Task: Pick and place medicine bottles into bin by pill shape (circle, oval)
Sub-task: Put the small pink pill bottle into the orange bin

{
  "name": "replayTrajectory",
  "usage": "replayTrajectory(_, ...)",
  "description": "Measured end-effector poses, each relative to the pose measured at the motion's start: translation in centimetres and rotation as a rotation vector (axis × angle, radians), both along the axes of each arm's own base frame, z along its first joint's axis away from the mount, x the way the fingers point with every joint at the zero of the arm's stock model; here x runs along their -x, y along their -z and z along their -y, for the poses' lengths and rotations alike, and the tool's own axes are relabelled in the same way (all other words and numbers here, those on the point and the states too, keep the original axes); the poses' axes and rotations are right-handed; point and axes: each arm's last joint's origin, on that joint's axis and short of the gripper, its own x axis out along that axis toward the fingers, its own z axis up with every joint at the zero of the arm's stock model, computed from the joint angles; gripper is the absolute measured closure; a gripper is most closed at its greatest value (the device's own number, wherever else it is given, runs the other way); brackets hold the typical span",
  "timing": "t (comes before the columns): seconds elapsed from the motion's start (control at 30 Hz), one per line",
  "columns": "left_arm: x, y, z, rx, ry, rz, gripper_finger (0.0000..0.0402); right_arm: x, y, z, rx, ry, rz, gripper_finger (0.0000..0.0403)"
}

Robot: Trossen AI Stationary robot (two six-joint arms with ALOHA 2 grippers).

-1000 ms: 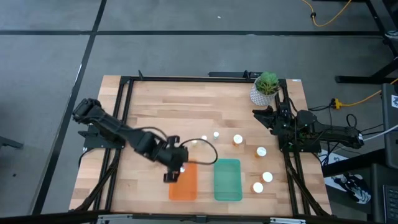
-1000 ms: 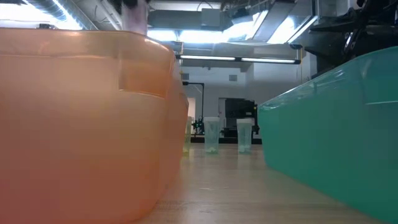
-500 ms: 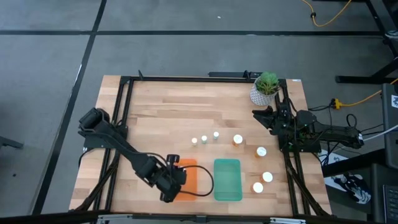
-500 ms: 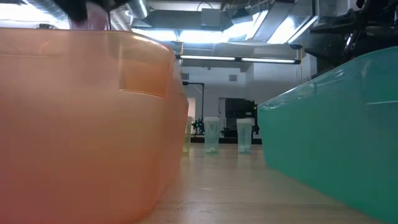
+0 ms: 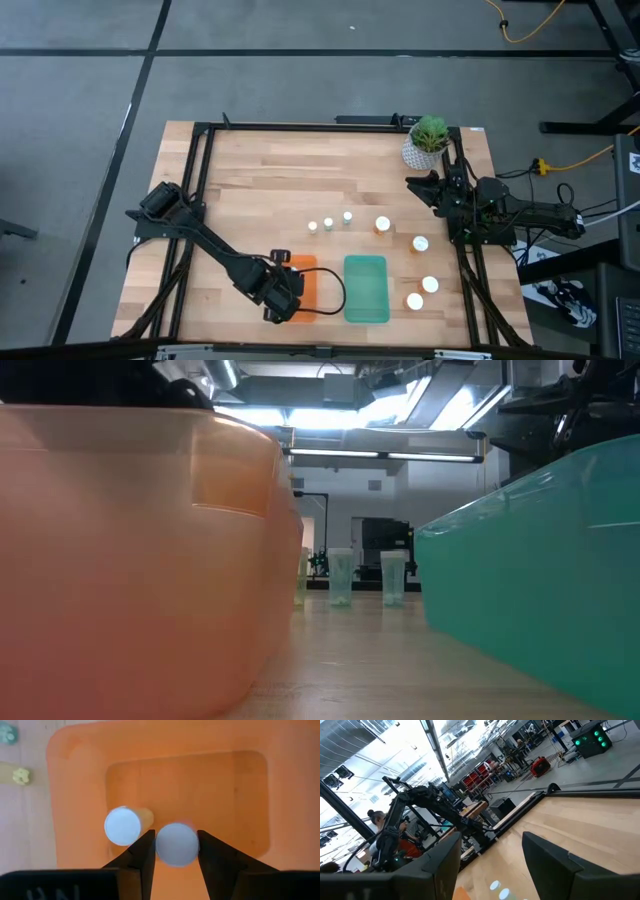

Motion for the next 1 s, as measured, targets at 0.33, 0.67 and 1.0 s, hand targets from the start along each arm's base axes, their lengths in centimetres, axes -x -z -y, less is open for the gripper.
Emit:
replayTrajectory(0.33,0.5,1.1,0.5,-0.023,0.018,-0.033,0.0278,0.0,0.0,0.0,0.001,0.000,0.000,0.0190)
replayTrajectory(0.67,0.6,1.5,1.2,-0.065,-0.015,0.009,0.0278,0.0,0.0,0.0,0.001,0.000,0.000,0.0190)
replayTrajectory(1.0,0.6,1.6,1.2,-0.034,-0.008,-0.016,0.0263,0.0,0.0,0.0,0.001,0.000,0.000,0.0190)
